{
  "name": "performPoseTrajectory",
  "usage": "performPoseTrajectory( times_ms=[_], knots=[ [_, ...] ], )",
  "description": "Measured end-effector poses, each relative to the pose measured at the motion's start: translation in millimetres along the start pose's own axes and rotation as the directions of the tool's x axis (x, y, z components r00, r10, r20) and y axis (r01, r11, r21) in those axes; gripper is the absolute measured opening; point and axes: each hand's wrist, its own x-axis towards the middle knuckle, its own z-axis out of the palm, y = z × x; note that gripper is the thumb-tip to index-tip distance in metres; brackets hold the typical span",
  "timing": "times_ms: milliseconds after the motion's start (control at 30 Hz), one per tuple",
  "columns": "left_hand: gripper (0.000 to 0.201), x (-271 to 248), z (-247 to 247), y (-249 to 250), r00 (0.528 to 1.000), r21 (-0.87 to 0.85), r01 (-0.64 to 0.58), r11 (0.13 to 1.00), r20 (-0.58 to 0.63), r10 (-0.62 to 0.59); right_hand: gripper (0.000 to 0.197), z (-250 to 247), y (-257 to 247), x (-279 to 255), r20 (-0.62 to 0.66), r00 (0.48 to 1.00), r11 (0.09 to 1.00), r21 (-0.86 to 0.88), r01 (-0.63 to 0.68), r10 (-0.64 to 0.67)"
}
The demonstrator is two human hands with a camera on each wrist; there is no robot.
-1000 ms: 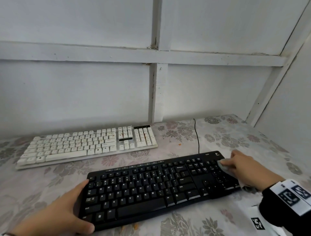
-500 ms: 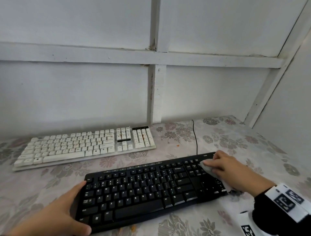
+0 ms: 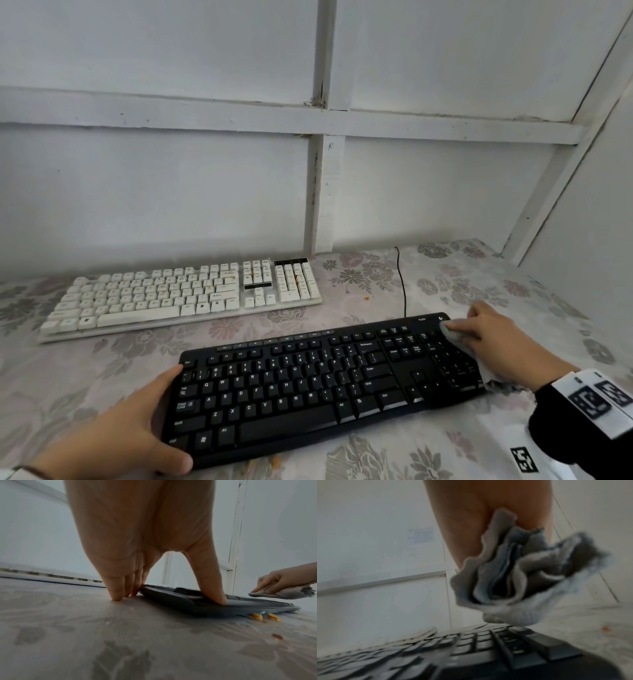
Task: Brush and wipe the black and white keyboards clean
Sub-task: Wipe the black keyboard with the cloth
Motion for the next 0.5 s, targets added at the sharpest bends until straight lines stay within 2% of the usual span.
performPoseTrajectory(
  times_ms=[100,233,300,367,433,500],
  knots=[
    [0.116,0,0,-1,1.0,0.003,0.004,1.0,0.001,-0.004,0.023,7,-6,-2,0.063,0.997,0.995,0.095,0.04,-0.046],
    [0.102,2,2,-2,1.0,0.019,0.008,1.0,-0.021,-0.008,0.018,9,7,-3,-0.002,0.996,0.995,-0.048,-0.089,0.089],
    [0.101,3,2,-4,0.999,0.03,0.012,0.999,-0.041,-0.011,0.017,3,-5,-5,-0.019,0.993,0.991,-0.063,-0.118,0.117],
    [0.107,3,3,-4,0.999,0.052,0.017,0.999,-0.04,-0.015,0.02,-3,-40,-8,0.0,0.999,0.999,0.013,-0.041,0.041],
    [0.106,4,3,-5,0.999,0.038,0.026,0.999,-0.039,-0.025,0.024,-11,-91,-14,0.025,0.992,0.985,0.124,0.123,-0.127],
    [0.107,3,2,-4,0.999,0.049,0.027,0.998,-0.026,-0.026,0.023,-12,-149,-20,0.053,0.946,0.931,0.2,0.304,-0.32]
  ],
)
